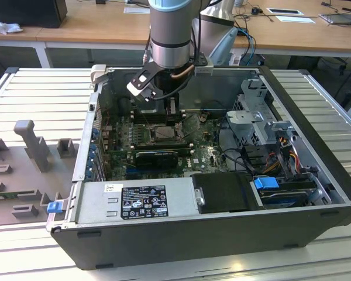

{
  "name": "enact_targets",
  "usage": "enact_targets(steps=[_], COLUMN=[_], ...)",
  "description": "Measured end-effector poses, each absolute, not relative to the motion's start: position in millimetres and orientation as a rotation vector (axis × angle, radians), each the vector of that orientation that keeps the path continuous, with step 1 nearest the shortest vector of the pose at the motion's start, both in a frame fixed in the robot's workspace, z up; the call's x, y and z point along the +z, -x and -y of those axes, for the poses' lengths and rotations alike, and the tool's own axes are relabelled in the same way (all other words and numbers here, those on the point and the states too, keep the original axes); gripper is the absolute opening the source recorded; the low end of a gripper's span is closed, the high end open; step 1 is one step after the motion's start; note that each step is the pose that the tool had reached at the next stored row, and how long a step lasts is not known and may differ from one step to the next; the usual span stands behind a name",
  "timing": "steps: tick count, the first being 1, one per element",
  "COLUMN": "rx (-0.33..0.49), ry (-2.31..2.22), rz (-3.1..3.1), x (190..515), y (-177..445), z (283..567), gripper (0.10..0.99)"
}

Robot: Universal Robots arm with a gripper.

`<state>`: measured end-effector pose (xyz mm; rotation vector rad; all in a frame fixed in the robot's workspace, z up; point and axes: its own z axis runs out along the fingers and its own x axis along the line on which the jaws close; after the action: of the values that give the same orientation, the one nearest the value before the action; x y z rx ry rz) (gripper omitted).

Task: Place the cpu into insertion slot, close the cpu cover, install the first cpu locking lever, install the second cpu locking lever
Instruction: 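Close the cpu cover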

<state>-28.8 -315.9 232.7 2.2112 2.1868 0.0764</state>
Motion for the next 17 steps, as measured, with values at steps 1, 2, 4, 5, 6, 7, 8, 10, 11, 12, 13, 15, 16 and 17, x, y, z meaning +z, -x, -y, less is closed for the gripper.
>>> enact_targets(steps=[1,2,4,5,6,7,8,10,11,12,13,15,16,17], rx=[0.076,0.076,0.076,0.076,0.076,0.076,0.076,0.076,0.076,0.077,0.076,0.076,0.076,0.076], ry=[-2.211,-2.211,-2.211,-2.211,-2.211,-2.211,-2.211,-2.211,-2.211,-2.211,-2.211,-2.211,-2.211,-2.211], rz=[-2.187,-2.187,-2.187,-2.187,-2.187,-2.187,-2.187,-2.187,-2.187,-2.187,-2.187,-2.187,-2.187,-2.187], x=[232.8,233.0,233.2,233.3,233.7,234.4,234.8,237.8,238.8,238.8,238.9,239.0,239.0,239.8], y=[28.7,28.7,28.6,28.6,28.6,28.5,28.5,28.5,28.5,28.3,27.1,23.5,22.8,22.7], z=[315.9,315.9,315.9,315.8,315.8,315.8,315.8,315.7,315.7,315.7,315.7,315.8,315.7,315.6], gripper=[0.106,0.106,0.106,0.106,0.106,0.106,0.106,0.106,0.106,0.106,0.106,0.106,0.106,0.106])
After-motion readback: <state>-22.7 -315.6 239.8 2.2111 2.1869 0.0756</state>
